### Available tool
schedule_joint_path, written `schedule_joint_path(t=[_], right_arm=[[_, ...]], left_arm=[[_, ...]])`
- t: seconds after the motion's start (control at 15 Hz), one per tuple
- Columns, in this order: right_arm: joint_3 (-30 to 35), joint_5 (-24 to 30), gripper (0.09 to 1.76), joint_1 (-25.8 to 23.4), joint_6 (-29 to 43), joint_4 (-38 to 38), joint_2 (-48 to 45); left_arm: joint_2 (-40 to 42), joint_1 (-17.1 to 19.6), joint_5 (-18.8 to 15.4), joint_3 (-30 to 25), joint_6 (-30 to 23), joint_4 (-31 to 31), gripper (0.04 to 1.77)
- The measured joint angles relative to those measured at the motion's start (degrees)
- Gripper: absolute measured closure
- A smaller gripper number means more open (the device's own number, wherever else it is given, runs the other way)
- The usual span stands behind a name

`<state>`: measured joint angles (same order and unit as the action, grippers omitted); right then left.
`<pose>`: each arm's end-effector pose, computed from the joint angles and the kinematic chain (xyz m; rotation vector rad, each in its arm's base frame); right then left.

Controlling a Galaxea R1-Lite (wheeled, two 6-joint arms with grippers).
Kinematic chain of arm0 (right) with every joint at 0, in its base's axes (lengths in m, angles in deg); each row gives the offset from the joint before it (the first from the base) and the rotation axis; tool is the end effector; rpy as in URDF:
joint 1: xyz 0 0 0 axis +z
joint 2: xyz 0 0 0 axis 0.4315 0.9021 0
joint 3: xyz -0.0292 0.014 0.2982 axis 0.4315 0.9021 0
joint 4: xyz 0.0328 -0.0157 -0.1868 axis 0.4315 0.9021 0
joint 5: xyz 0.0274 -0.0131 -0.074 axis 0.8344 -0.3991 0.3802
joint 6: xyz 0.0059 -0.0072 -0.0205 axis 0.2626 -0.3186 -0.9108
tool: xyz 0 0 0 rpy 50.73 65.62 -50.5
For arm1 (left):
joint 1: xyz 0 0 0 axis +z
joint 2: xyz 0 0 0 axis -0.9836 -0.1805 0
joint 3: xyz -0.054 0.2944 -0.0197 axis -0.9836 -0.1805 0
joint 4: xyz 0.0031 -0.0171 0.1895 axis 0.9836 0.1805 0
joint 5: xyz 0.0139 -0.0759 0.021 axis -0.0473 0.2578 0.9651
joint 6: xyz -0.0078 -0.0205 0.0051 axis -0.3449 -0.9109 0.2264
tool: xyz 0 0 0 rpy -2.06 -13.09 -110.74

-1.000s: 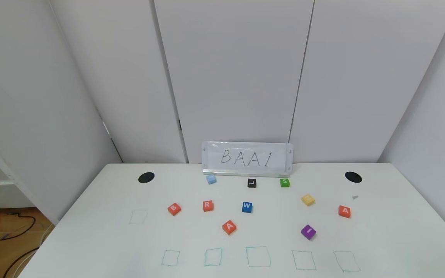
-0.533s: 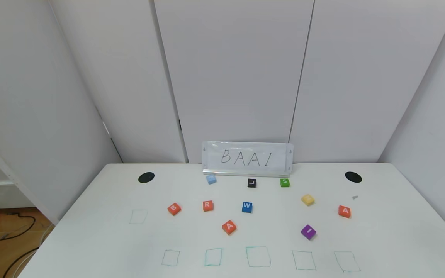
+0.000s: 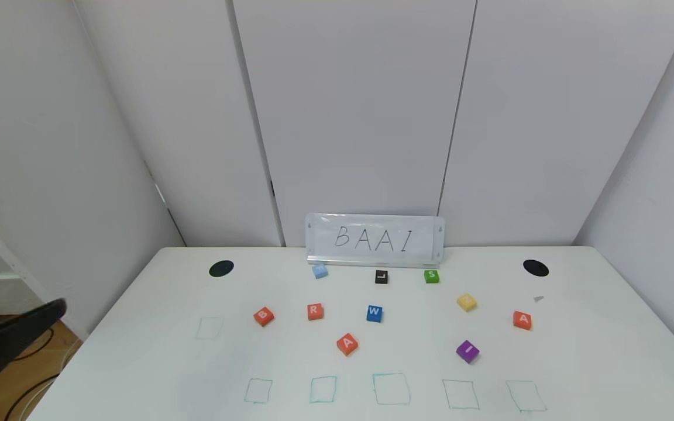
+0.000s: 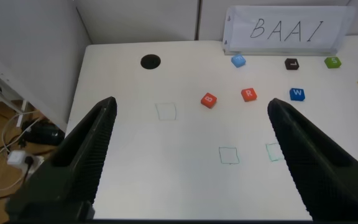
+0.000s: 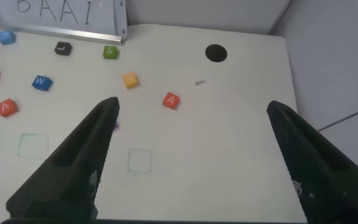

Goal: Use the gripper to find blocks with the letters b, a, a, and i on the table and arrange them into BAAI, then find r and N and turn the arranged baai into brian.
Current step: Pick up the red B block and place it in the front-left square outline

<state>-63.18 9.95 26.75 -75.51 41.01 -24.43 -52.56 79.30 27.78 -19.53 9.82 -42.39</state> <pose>0.1310 0.0027 0.2498 -0.0356 0.3672 0.0250 0.0873 -0.0015 0.2418 -0.0053 0.2531 -0.0479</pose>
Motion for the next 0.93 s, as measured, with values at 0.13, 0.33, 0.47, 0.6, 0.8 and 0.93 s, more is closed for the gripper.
schedule_joint_path(t=[0.13,0.33,0.47,0.6,0.8,0.93], right_arm=[[-4.4,0.0,0.14,0.1,-1.0,2.6,6.9],[-9.5,0.0,0.14,0.5,-1.3,3.9,15.8],[-11.6,0.0,0.14,0.7,-1.1,4.0,19.7],[-11.7,0.2,0.14,1.0,-0.4,4.1,22.1],[-11.8,0.2,0.14,1.5,0.0,3.9,23.6],[-11.6,0.1,0.14,2.1,0.0,3.9,23.4]], left_arm=[[-7.2,0.0,-0.1,4.1,-0.1,0.3,0.09],[-17.9,0.0,0.3,9.4,-0.3,0.4,0.09],[-24.8,0.0,0.6,12.1,-0.6,0.5,0.09],[-30.1,-0.3,1.1,13.8,-1.4,0.7,0.09],[-36.0,-1.5,3.4,15.7,-4.0,1.0,0.09],[-37.6,-2.8,4.6,16.0,-6.9,1.8,0.09]])
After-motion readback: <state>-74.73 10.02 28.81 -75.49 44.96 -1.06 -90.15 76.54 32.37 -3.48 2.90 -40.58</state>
